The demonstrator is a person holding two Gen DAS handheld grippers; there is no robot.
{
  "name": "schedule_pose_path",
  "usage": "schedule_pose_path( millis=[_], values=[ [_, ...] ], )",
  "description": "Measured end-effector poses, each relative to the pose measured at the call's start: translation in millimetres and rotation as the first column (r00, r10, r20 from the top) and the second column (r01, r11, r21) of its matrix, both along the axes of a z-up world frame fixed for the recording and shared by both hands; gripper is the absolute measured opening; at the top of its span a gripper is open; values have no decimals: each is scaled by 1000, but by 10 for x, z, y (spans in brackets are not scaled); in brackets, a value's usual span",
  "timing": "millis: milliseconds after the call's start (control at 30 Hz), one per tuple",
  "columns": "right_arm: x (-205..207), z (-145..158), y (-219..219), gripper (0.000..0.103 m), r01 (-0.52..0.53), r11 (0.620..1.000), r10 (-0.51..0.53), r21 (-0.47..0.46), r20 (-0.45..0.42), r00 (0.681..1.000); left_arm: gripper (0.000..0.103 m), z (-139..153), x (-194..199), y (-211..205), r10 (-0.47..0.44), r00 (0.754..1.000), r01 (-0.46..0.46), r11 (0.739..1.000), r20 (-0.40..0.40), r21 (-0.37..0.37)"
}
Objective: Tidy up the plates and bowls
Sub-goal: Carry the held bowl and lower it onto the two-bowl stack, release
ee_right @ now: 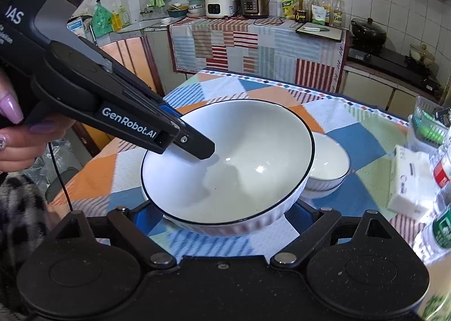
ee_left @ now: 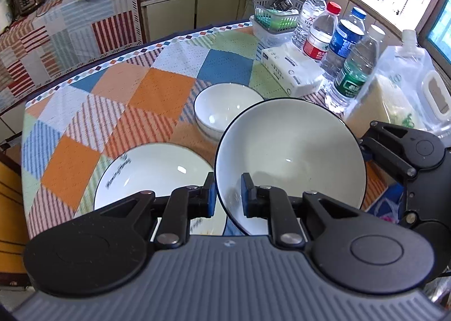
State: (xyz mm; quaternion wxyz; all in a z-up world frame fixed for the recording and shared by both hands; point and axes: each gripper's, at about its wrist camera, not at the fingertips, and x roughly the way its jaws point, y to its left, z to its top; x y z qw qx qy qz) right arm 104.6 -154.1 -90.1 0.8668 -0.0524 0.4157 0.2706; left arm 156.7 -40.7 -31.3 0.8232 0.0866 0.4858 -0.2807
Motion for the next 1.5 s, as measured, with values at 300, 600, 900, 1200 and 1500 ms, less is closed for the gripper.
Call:
schedule_pose_path(
  millis=[300,600,900,1200,1500],
  values=[
    [454,-145,-189,95,37,998,-36,-43,11,999,15,-305,598,-350,3,999,-1,999,-39,51],
    [1059,-547,-321,95,75,996,-79,-52,-75,994,15,-581,1085,-646,23,1000,-23,994,-4,104],
    [1563,-782,-376,95,11,998,-23,-59,-201,979,15,-782,1384,-669,54,998,-51,995,-36,83],
    [1671,-843,-247,96,-30,988,-5,-152,-222,975,15,-961,1409,-660,73,997,-69,990,-30,125],
    [1655,-872,-296,101,28,987,-63,-158,-221,973,15,-951,1327,-669,75,997,-76,990,8,120]
  ],
)
